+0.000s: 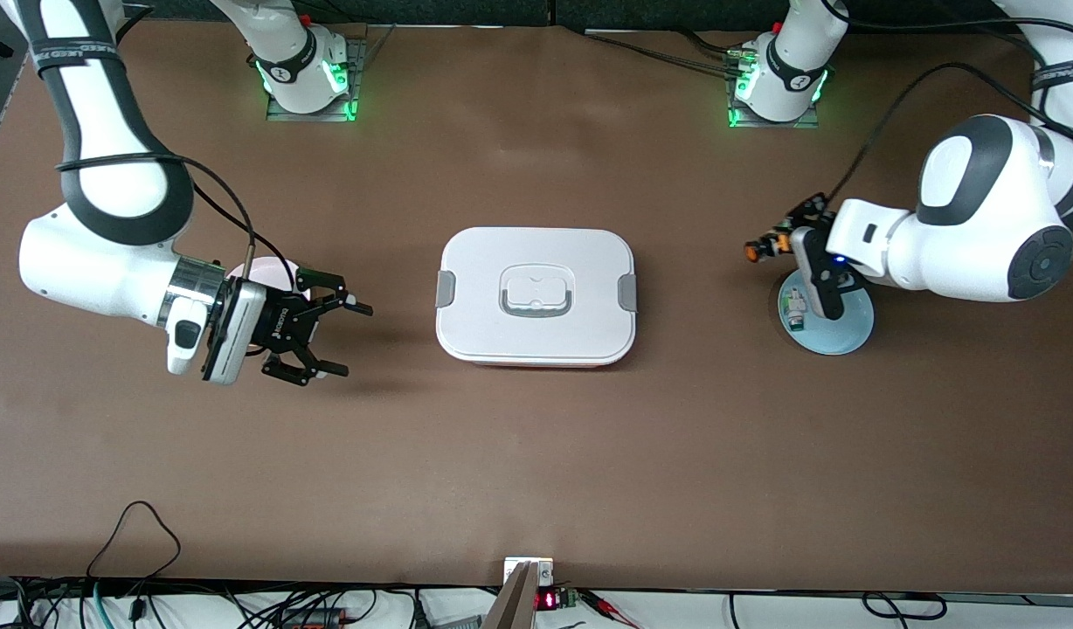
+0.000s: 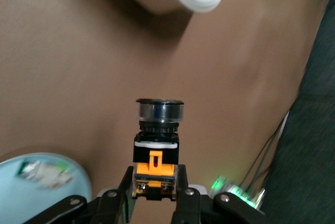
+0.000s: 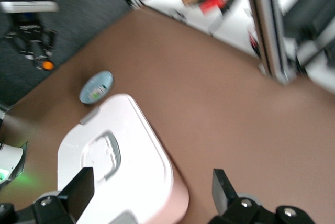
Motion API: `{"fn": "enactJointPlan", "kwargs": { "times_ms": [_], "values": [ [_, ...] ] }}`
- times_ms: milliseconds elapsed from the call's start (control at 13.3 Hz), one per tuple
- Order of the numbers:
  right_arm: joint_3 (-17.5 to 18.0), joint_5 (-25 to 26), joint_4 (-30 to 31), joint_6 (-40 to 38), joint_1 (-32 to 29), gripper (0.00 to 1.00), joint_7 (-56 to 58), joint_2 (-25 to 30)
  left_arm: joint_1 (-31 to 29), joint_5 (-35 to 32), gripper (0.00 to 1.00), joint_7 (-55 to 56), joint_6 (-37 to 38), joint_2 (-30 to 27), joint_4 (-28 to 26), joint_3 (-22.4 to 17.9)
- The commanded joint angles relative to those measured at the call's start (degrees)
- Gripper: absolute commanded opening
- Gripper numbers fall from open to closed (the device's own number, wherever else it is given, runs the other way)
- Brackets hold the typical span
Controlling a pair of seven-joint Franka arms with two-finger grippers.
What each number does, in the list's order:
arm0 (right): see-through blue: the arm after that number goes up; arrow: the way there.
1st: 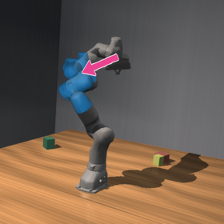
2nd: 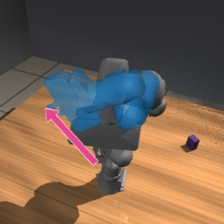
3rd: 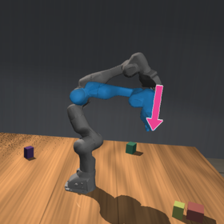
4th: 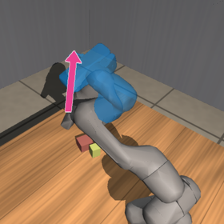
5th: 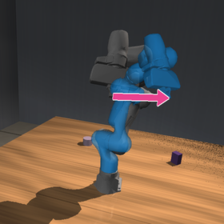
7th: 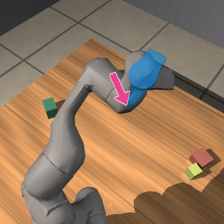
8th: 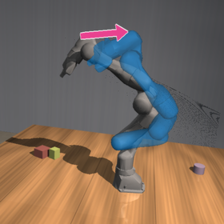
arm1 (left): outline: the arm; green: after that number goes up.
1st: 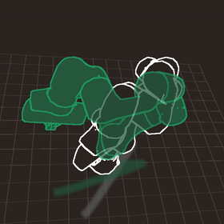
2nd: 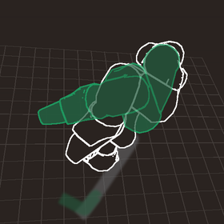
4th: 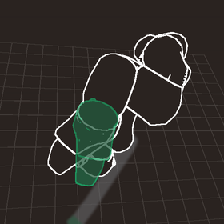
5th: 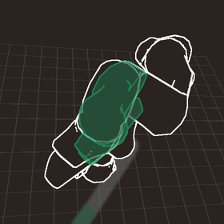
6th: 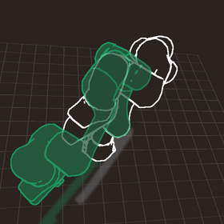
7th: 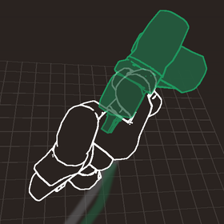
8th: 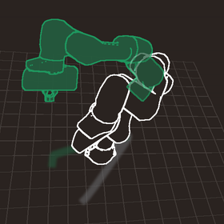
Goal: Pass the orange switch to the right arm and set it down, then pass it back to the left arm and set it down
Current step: 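Lower the switch onto the blue plate and open the left gripper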
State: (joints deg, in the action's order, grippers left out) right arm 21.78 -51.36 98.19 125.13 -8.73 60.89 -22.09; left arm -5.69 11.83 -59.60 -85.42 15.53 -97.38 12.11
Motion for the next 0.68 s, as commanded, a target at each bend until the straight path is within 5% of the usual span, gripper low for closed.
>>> {"fn": "enactJointPlan", "kwargs": {
  "times_ms": [0,301,603],
  "values": [
    [0.6,9.3,0.6,-0.4,-0.9,1.00,-21.2,3.3,-0.6,-9.6,0.07,-8.2,-1.1,-0.1,0.0,0.5],
    [-1.6,22.8,0.7,-11.0,-0.6,1.00,-51.9,5.6,-2.5,-16.0,0.06,-16.9,-10.0,0.1,-5.0,0.4],
    [-3.9,41.2,-1.8,-20.2,0.7,1.00,-63.0,8.2,-6.7,-17.5,0.06,-24.3,-23.6,0.2,-13.9,0.4]
  ]
}}
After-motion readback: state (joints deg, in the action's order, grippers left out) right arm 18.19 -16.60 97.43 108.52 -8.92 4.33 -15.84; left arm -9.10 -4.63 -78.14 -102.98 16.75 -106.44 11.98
